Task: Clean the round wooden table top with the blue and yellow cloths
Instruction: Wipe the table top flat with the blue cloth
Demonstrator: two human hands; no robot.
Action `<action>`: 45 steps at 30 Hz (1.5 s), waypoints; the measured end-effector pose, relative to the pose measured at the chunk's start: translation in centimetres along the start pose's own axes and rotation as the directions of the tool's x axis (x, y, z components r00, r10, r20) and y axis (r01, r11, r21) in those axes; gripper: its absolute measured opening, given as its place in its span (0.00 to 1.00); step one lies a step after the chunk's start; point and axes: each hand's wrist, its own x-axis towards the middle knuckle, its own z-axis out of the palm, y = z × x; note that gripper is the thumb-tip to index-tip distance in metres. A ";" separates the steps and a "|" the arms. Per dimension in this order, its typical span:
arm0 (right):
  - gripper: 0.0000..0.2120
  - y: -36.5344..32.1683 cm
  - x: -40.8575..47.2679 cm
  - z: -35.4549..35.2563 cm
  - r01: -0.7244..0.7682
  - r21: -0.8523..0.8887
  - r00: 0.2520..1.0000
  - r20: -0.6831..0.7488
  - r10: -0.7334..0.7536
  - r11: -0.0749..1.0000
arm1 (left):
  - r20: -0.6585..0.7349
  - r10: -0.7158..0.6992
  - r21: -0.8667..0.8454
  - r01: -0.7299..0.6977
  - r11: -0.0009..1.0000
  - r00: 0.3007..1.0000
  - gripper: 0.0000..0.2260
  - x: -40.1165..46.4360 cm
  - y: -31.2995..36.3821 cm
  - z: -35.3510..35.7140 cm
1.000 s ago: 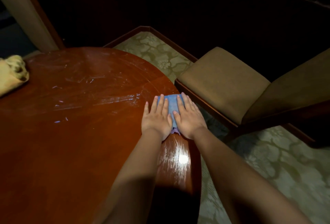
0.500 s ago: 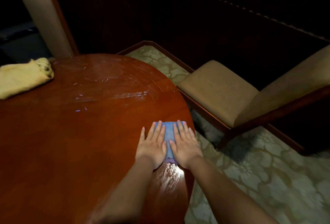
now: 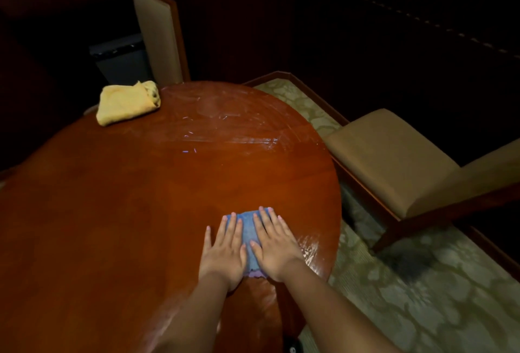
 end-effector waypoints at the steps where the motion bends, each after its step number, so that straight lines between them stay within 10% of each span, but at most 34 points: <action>1: 0.43 0.2 0.1 0.0 0.051 -0.011 0.999 -0.008 -0.051 0.999 | -0.031 -0.008 0.012 0.009 1.000 0.999 0.34 0.0 0.0 -0.4; 33: 0.34 3.2 8.3 -2.5 -0.186 -0.015 0.982 -0.007 0.186 0.982 | -0.002 0.229 0.106 -0.228 0.968 0.973 0.26 12.4 -1.3 -4.2; 45: 0.27 9.0 16.3 -6.1 -0.016 -0.115 0.999 0.027 0.019 0.993 | 0.005 -0.038 0.026 0.038 0.999 0.999 0.26 18.9 1.6 -6.1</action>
